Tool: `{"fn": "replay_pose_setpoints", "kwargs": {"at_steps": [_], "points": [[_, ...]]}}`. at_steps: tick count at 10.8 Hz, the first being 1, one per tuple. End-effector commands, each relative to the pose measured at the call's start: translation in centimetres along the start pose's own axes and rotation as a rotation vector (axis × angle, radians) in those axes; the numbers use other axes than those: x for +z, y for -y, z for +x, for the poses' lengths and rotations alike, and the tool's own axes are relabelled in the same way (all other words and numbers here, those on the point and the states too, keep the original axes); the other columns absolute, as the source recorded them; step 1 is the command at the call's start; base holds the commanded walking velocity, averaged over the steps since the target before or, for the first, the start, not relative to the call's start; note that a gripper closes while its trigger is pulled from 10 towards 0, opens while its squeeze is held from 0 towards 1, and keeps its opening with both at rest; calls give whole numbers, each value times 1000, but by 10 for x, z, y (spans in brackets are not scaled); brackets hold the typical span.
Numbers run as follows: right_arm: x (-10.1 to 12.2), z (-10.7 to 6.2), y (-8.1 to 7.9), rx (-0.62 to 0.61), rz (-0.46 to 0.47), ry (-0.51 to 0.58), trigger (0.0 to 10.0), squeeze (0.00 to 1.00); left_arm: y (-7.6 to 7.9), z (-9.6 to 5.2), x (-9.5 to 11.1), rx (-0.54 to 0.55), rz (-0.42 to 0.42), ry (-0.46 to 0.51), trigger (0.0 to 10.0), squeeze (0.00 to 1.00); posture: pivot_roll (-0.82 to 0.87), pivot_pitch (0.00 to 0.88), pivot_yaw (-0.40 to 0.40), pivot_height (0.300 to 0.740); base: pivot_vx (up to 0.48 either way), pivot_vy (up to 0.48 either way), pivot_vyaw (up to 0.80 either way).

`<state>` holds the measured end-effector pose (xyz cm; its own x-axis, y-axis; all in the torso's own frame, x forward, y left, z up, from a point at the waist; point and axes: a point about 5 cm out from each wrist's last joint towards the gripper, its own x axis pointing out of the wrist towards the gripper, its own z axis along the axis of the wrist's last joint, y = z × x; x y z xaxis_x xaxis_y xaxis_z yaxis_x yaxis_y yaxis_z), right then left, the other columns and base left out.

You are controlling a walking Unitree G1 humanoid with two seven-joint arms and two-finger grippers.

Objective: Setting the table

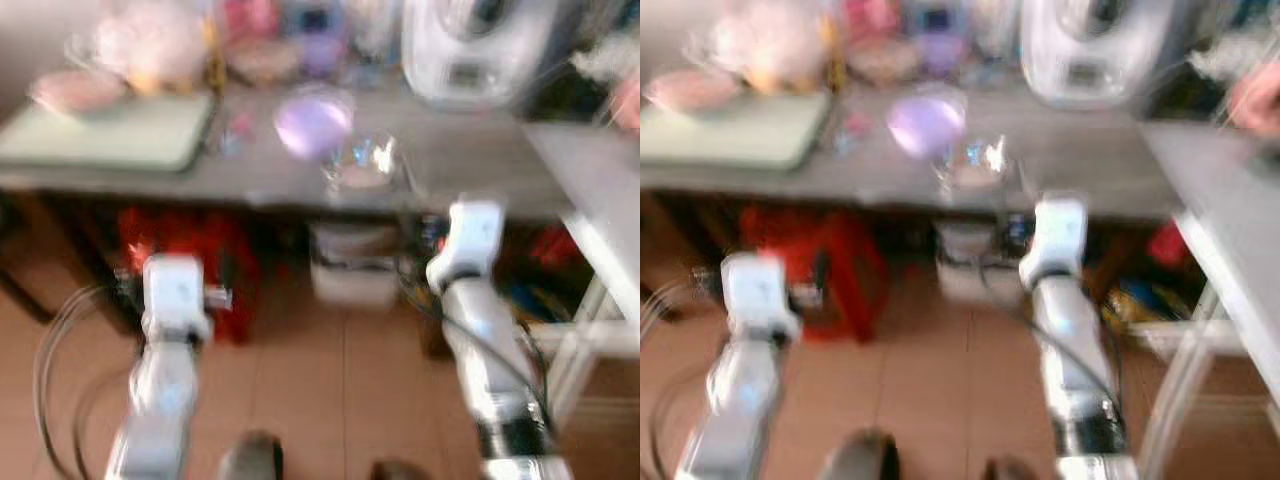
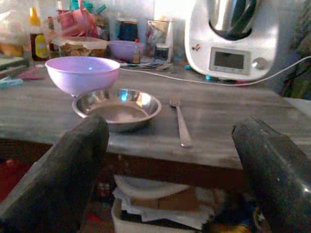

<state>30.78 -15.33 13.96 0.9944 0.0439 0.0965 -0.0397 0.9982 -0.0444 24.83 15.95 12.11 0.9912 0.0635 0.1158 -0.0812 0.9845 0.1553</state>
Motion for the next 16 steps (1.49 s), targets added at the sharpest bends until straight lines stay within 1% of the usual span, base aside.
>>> {"fn": "replay_pose_setpoints", "kwargs": {"at_steps": [1,2,3,4,5,6,7,8,9,10,11,12,13,14,15,16], "points": [[4,2,3,1,-15,16,10000,0,2,-2,-1,1,2,-1,10000,0,47,51,9,740,0,0,0],[4,3,3,2,-15,20,10000,0,2,-3,-1,-2,-6,1,10000,0,49,52,9,740,0,0,0],[3,-1,3,5,-49,21,10000,0,4,-9,-1,-56,-9,8,10000,0,50,51,13,740,0,0,0],[-1,-8,6,-5,-66,11,10000,0,5,-17,-4,-81,-15,-8,10000,0,49,48,17,740,0,0,0],[-3,-14,9,-11,-85,7,10000,0,2,-21,-8,-78,-7,-26,10000,0,50,47,18,740,0,0,0],[-8,-28,17,-22,-113,-6,10000,0,-4,-29,-14,-66,10,-51,10000,0,52,45,20,740,0,0,0],[-18,-44,26,-38,-126,-52,10000,0,-11,-39,-21,-52,21,-80,10000,0,48,47,22,740,0,0,0],[-25,-57,33,-54,-154,-82,10000,0,-13,-44,-26,-49,29,-98,10000,0,41,57,27,740,0,0,0],[-26,-64,34,-54,-167,-84,10000,0,-11,-44,-27,-57,36,-100,10000,0,33,65,35,740,0,0,0],[-24,-72,36,-64,-173,-91,10000,0,-6,-44,-24,-93,23,-92,10000,0,22,76,47,740,0,0,0],[-27,-76,38,-74,-156,-117,10000,0,-5,-44,-23,-108,18,-91,10000,0,19,76,56,740,0,0,0],[-29,-80,36,-56,-163,-133,10000,0,-4,-45,-22,-124,15,-94,10000,0,9,77,77,740,0,-266,0],[-29,-85,29,16,-205,-130,10000,0,2,-45,-22,-173,7,-100,10000,0,6,60,91,740,0,-480,0],[-28,-84,28,26,-212,-124,10000,0,4,-45,-21,-197,13,-95,10000,0,7,51,79,740,0,-480,0],[-30,-76,28,-3,-190,-132,10000,0,2,-46,-22,-196,15,-98,10000,0,5,35,62,740,0,-480,0],[-28,-69,26,-25,-192,-126,10000,0,1,-48,-22,-203,24,-100,10000,0,12,44,49,740,0,-480,0]]}}
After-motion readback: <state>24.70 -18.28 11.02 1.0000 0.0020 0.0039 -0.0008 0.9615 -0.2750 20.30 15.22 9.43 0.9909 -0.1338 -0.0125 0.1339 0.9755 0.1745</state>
